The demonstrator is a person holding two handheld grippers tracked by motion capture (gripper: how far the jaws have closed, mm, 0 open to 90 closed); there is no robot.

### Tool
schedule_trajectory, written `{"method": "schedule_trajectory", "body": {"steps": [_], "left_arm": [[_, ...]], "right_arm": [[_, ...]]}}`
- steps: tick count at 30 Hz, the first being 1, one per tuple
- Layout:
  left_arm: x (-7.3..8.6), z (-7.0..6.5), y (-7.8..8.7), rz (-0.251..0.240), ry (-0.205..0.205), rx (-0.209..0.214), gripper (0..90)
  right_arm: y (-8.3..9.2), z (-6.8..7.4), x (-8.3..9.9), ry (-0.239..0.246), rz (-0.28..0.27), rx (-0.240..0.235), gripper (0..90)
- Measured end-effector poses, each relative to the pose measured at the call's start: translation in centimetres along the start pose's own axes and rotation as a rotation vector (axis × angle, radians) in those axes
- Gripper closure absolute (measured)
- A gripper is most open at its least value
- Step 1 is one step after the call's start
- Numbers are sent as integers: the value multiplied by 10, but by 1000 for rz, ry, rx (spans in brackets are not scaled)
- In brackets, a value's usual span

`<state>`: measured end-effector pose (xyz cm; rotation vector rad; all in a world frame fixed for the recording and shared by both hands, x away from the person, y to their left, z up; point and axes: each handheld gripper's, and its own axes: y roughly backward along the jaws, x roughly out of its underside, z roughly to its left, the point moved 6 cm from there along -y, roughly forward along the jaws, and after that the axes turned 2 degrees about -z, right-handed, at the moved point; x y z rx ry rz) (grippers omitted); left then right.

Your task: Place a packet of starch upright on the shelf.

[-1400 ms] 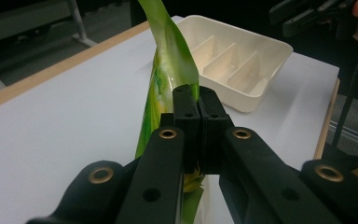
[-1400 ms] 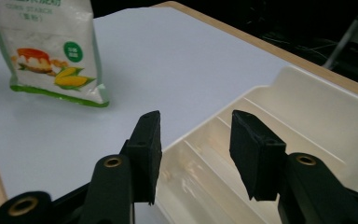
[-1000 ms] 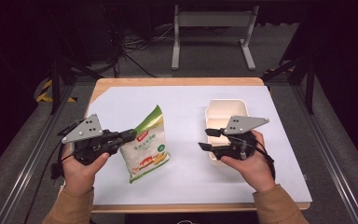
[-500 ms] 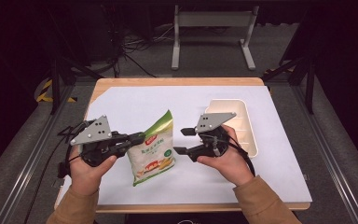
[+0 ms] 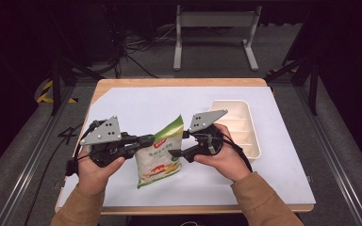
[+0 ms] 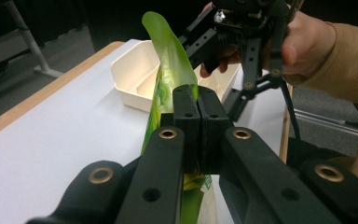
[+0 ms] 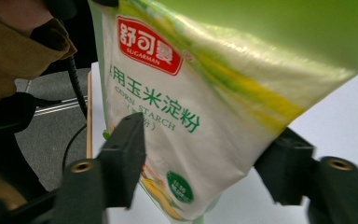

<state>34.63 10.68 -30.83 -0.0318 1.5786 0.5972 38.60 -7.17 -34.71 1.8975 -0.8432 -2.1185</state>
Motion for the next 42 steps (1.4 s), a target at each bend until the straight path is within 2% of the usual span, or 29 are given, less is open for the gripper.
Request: {"method": "schedule_trajectory", "body": {"steps": [3,8,10,11,14,23,27,29,30,34,39,42], "left_arm": [[0,-1,0,-2,-1,4,886],[0,-2,1,0,-10,0,886],[0,-1,0,2,-7,0,885],[1,-1,0,2,-8,-2,885],[0,-1,1,-5,-5,-5,885],[0,2,3,-29,1,-28,870],[-2,3,6,-55,2,-55,802],[-2,4,7,-63,1,-53,755],[-3,4,8,-83,14,-52,755],[-4,9,13,-124,35,-71,632],[-4,15,19,-167,60,-99,512],[-3,18,22,-174,62,-112,494]], "right_arm": [[3,-2,1,20,10,31,626],[5,-2,0,32,15,42,740],[6,-1,0,43,19,50,833],[6,0,-1,49,20,51,849],[6,1,-2,65,20,80,859],[15,1,-9,50,-11,134,867],[23,2,-15,48,-20,168,869],[26,2,-17,50,-20,181,869],[28,2,-18,50,-18,191,869],[37,-3,-21,47,-12,245,870],[54,-11,-26,19,-50,288,871],[65,-13,-30,10,-72,308,871]]}}
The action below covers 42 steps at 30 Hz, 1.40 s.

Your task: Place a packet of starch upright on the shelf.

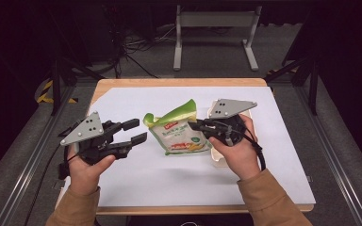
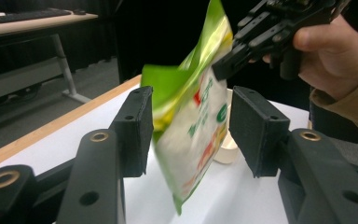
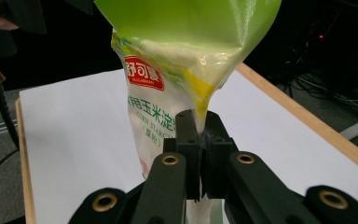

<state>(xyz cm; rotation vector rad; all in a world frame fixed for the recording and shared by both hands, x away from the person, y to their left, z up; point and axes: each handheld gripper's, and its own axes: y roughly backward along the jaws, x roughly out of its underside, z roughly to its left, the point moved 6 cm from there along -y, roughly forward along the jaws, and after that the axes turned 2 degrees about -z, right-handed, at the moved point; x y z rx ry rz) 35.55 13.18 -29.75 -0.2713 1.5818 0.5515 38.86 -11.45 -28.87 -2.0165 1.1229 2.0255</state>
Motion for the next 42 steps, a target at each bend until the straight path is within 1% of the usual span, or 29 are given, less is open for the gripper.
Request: {"method": "schedule_trajectory", "body": {"steps": [3,6,8,11,13,17,19,20,29,40,42], "left_arm": [[0,2,2,-11,10,-7,458],[1,4,2,-20,0,-11,446],[3,5,1,-15,-8,-14,443],[5,7,0,-9,-6,-16,435],[5,8,0,-12,-3,-20,433],[7,11,0,-6,5,-24,433],[7,12,0,-6,6,-26,433],[8,12,0,-4,10,-27,433],[10,15,0,3,19,-32,434],[12,18,0,4,33,-38,431],[12,18,0,3,44,-36,429]], "right_arm": [[9,-6,-4,-6,-16,21,871],[18,-13,-6,-8,-27,45,871],[24,-17,-7,-16,-30,64,871],[31,-24,-8,-20,-36,88,871],[34,-26,-8,-19,-39,95,871],[47,-36,-7,-24,-43,135,871],[48,-37,-7,-24,-44,139,871],[52,-40,-7,-28,-46,152,871],[68,-53,-3,-50,-60,198,872],[82,-65,5,-67,-63,231,872],[85,-68,7,-70,-65,239,872]]}}
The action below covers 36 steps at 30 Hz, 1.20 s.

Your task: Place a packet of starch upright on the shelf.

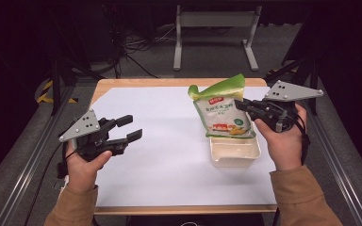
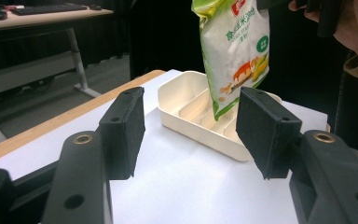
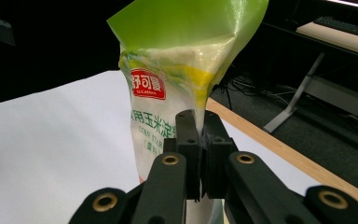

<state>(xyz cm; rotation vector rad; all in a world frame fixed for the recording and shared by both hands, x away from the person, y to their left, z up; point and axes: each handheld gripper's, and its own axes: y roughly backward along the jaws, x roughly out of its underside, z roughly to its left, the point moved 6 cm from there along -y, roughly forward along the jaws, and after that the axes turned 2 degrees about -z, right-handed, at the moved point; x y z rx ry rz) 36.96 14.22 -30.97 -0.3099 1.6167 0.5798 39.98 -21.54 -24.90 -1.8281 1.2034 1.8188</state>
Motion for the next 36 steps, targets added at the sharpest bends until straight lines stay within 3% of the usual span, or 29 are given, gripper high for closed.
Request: {"method": "schedule_trajectory", "body": {"steps": [12,36], "left_arm": [[1,1,-1,5,14,1,423],[3,1,-3,14,16,1,419]], "right_arm": [[-1,-12,12,-10,6,9,872],[-30,-23,60,-35,5,-21,872]]}}
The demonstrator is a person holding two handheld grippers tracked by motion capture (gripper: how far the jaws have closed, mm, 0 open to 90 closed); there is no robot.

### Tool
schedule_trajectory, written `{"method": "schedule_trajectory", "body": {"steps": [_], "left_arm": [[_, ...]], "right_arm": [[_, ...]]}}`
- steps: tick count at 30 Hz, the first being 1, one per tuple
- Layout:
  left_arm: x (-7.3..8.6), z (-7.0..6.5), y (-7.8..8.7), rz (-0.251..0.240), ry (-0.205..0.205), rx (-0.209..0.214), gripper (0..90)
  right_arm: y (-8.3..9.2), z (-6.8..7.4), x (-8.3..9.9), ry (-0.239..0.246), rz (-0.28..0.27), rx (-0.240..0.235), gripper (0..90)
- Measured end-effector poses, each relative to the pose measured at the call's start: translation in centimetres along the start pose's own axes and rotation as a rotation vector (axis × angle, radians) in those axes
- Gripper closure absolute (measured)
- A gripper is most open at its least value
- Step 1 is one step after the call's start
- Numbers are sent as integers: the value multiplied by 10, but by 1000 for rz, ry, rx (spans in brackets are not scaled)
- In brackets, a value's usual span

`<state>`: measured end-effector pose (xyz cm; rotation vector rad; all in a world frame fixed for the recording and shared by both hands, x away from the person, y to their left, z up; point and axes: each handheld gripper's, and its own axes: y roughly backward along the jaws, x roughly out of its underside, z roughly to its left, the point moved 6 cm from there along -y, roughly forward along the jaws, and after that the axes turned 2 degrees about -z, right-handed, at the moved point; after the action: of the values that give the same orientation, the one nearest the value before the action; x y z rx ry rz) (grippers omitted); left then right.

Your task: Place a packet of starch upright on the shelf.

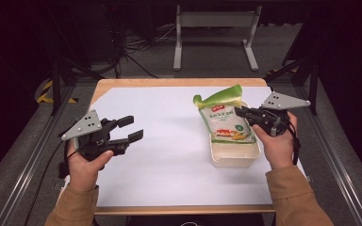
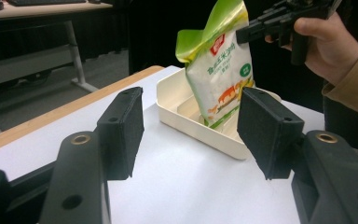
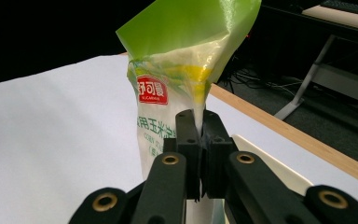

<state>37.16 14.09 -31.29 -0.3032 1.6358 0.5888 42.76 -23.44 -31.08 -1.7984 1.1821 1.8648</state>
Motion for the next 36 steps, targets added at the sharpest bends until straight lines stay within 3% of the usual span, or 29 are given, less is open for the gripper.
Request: {"method": "schedule_trajectory", "body": {"steps": [5,10,15,25,36], "left_arm": [[0,0,0,0,-1,-1,419],[0,0,0,1,0,1,419],[0,0,0,0,2,0,419],[1,-1,0,3,5,1,419],[2,-1,-2,9,2,3,420]], "right_arm": [[-2,-2,11,2,-19,-10,871],[-3,-4,21,-2,-2,-7,871],[3,-7,30,-37,-42,-12,870],[12,-6,43,-39,-49,-2,870],[18,-9,62,-59,-23,14,871]]}}
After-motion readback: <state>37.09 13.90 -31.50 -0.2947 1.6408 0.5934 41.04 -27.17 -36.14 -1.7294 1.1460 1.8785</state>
